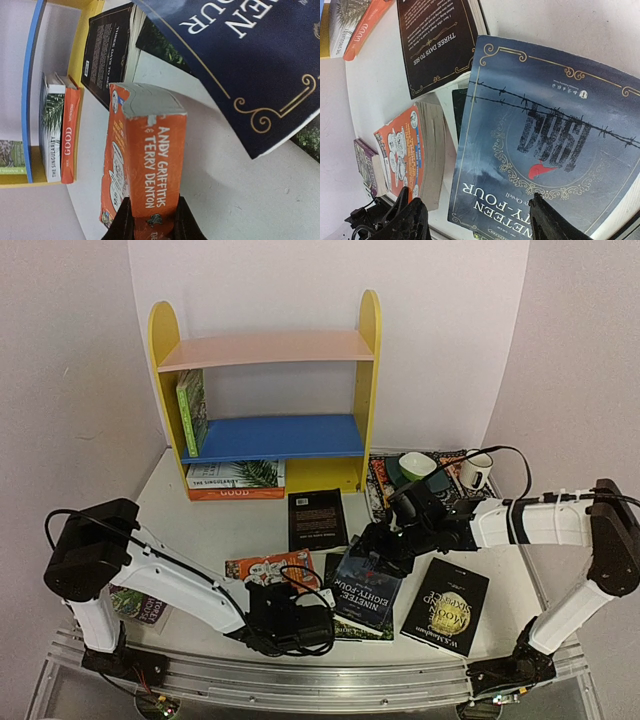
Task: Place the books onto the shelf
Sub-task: Pick up the book from the book pile, then place the book in the book pile on the shelf.
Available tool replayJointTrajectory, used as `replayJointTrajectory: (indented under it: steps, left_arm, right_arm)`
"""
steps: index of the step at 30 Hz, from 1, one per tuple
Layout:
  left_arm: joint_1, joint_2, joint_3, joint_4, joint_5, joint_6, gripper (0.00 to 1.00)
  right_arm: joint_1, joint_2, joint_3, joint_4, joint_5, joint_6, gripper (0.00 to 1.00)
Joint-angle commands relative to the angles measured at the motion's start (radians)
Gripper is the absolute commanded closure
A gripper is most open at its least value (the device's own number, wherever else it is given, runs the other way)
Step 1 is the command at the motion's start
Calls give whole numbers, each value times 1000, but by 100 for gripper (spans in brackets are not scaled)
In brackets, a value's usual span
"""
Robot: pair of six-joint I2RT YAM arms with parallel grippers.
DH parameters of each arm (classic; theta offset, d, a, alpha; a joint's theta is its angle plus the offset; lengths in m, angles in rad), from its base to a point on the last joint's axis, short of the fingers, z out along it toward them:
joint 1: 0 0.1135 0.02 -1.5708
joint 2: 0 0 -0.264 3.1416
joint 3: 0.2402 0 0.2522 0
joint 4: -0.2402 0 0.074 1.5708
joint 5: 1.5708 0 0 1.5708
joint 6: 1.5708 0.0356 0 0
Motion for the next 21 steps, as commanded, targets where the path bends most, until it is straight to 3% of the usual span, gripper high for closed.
replayJointTrajectory:
  steps: [1, 7, 13, 17, 21]
  left_arm:
    - [-3, -81, 56, -44, -117, -33, 100]
    - [9, -229, 73, -64, -168, -35, 100]
    - [145, -441, 92, -37, -103, -35, 100]
    - [254, -605, 15, 199, -25, 73, 100]
    - [411, -693, -8, 309, 116, 65, 100]
  right_arm:
    - [-5, -36, 4, -21, 14, -7, 30]
    - [-6, -29, 22, -21, 6, -27, 30]
    - [-6, -24, 39, -21, 2, -40, 30]
    - [-5, -21, 44, -21, -5, -45, 30]
    - [-7, -19, 50, -21, -15, -50, 30]
